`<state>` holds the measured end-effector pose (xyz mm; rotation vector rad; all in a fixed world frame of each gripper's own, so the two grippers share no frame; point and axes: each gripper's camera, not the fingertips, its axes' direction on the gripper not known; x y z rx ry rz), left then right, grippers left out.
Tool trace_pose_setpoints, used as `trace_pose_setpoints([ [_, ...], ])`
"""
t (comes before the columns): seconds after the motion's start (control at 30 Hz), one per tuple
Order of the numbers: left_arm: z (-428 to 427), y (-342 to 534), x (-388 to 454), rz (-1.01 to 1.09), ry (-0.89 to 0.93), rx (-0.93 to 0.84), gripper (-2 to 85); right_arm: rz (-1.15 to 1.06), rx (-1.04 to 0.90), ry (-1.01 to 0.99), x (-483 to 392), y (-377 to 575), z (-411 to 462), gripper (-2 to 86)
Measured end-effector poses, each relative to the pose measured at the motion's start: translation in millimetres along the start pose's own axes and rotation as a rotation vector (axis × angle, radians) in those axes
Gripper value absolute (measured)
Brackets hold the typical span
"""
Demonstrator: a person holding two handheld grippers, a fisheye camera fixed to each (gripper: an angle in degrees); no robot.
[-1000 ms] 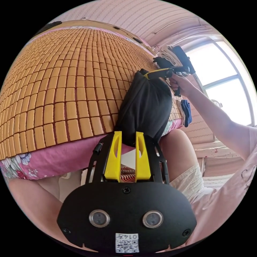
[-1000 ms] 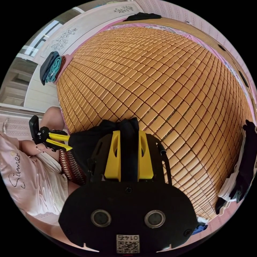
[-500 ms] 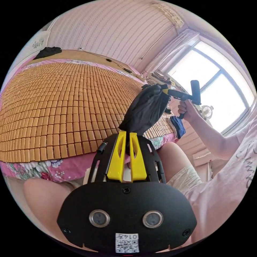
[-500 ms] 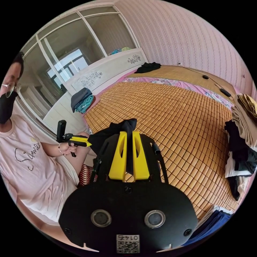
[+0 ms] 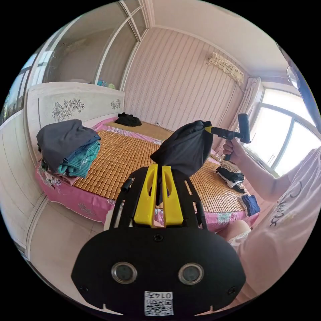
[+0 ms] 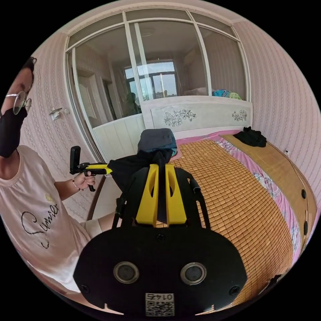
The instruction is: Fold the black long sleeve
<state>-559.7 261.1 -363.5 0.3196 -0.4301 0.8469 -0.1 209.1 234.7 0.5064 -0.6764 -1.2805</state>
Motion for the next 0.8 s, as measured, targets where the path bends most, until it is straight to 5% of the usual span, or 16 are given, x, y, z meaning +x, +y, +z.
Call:
trace_pose_setpoints([
  [0.23, -98, -58, -138, -0.101, -0.226, 0.175, 1.1, -0.240, -0.125, -0.096, -50, -203, 162, 3.1],
  [0.43, -88, -122, -274, -0.333, -0.576, 0.219, 6.4, 0.059, -0.324, 0.081, -6, -341, 346, 9.3],
  [0.63, -34, -49, -269, -0.381, -0.545, 0.046, 6.4, 0.034, -0.401, 0.000, 18, -216, 354, 10.6],
  [0.8, 21, 25, -159, -0.180, -0.436, -0.126, 4.3, 0.060, -0.602, 0.432, 18, 20, 248, 3.1],
])
